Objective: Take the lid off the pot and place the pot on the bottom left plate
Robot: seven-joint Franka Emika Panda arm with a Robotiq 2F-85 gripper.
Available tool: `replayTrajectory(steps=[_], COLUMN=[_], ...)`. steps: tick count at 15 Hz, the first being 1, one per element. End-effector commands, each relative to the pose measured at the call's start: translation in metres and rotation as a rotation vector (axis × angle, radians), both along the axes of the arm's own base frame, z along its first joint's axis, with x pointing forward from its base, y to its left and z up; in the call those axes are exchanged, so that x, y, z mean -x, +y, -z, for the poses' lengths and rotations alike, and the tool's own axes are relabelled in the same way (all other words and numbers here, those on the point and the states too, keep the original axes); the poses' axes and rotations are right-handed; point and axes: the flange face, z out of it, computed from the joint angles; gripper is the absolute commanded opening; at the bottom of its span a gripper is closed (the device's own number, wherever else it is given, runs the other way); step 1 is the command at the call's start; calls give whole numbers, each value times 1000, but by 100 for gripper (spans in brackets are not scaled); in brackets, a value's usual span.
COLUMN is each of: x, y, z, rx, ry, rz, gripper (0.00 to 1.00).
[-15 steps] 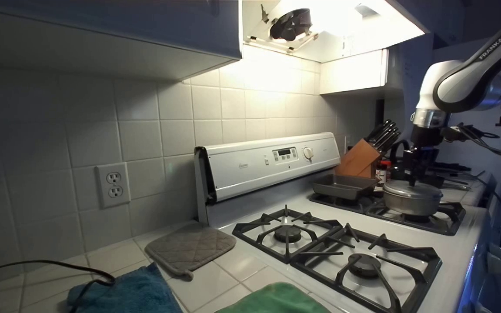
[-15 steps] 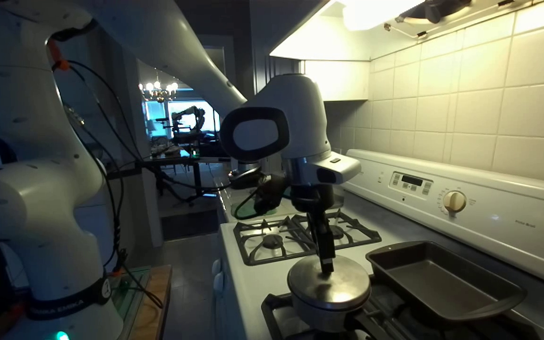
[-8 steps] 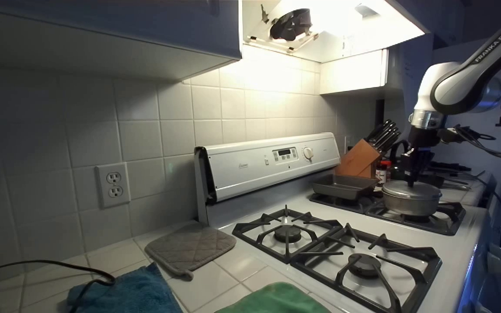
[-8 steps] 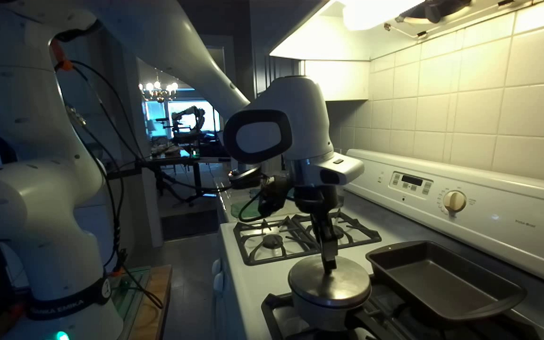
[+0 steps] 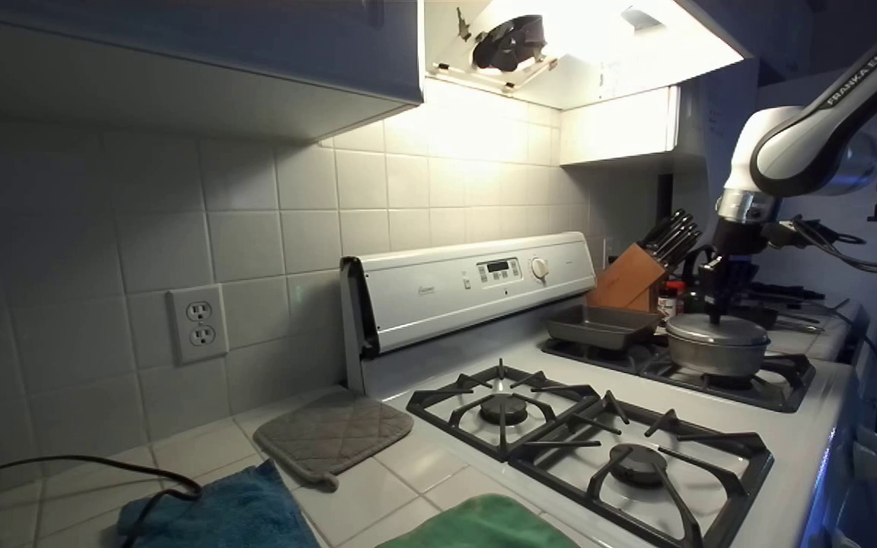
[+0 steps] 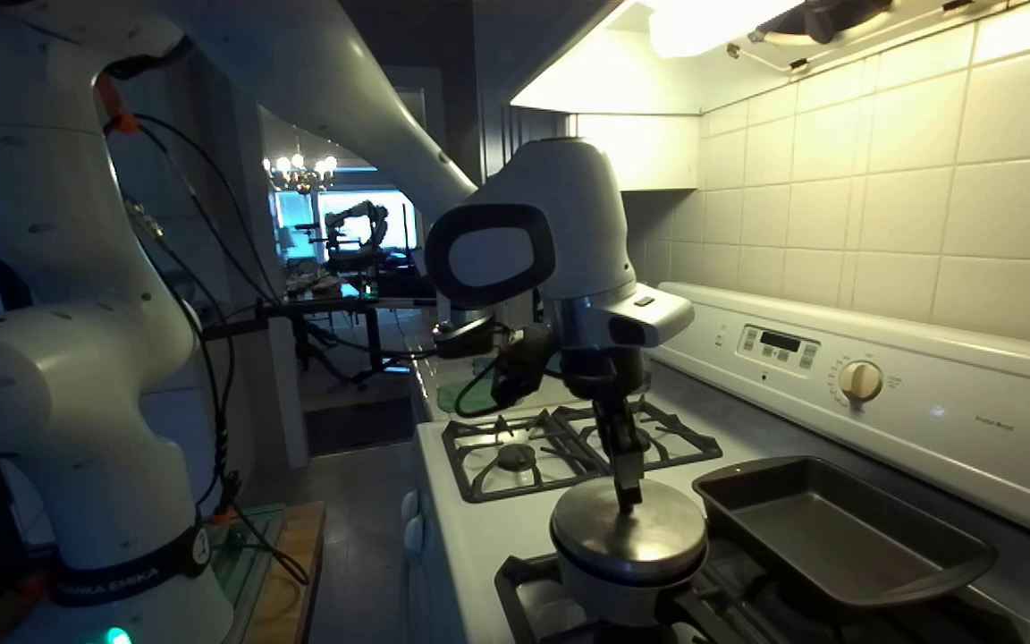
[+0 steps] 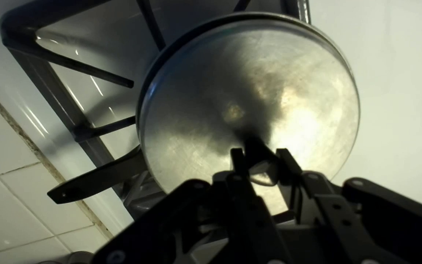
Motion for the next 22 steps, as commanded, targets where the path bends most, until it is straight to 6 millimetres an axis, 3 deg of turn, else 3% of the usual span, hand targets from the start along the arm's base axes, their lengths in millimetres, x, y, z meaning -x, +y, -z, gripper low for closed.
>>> replayTrajectory(steps=[1, 6, 9, 18, 22], x=[-1, 7, 21, 98, 120], y=[-1, -10, -29, -130, -176], z=[-14, -35, -46, -52, -44], rx=[-21, -7, 19, 23, 12], ry=[-41, -79, -101, -106, -104], rz=[12, 56, 126, 508, 610], gripper=[6, 6, 6, 6, 6])
